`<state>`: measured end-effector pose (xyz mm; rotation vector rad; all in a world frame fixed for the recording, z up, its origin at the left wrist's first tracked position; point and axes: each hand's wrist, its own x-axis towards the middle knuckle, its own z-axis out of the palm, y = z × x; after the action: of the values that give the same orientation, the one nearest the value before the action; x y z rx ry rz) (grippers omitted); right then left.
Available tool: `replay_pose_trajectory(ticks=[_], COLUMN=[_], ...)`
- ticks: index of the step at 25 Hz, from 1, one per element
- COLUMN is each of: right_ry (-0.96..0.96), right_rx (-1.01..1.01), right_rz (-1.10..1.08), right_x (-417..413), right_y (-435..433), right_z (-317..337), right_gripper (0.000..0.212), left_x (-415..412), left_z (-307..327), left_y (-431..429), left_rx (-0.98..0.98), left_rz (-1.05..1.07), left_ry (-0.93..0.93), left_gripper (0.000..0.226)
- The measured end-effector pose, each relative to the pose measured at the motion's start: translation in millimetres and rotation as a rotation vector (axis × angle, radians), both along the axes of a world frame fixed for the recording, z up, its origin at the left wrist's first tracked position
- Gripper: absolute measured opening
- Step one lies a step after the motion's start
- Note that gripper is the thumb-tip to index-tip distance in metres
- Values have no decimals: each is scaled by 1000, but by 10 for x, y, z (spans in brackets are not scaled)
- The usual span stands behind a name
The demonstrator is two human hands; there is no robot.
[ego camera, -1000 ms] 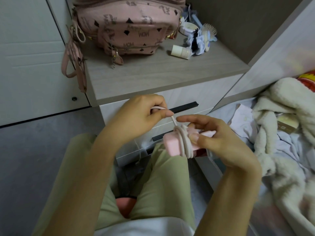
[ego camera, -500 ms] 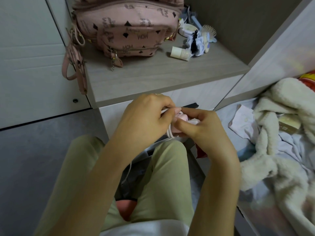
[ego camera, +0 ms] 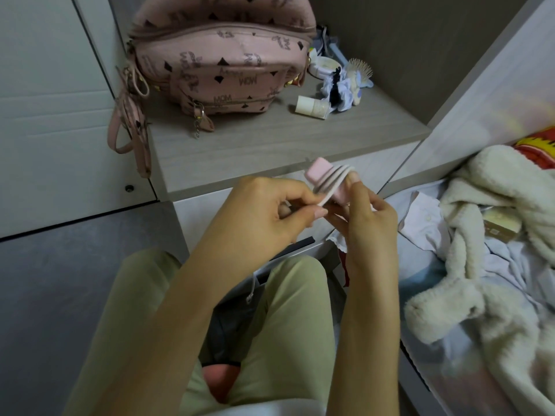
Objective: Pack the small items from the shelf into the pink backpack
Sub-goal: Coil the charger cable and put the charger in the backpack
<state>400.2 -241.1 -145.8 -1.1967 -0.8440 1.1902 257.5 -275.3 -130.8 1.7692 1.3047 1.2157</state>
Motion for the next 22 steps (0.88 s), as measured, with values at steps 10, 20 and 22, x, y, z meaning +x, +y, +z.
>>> replay_pose_trajectory(ticks=[10,20,22], right_ry=[314,63,-89], right_rx=[-10,-22,-68], right_rz=[191,624,666], right_x=[-40,205,292], right_y=[59,3,-22], right_z=[-78,-105,-115], right_gripper=[44,40,39], left_x=[-285,-459,-513], left_z=[-260,-432,-444], left_y=[206,262,266], left_rx=[-224,-354,-369], left_rz=[-108,-145,-138], left_ry=[31,388,366], left_gripper=[11,79,55])
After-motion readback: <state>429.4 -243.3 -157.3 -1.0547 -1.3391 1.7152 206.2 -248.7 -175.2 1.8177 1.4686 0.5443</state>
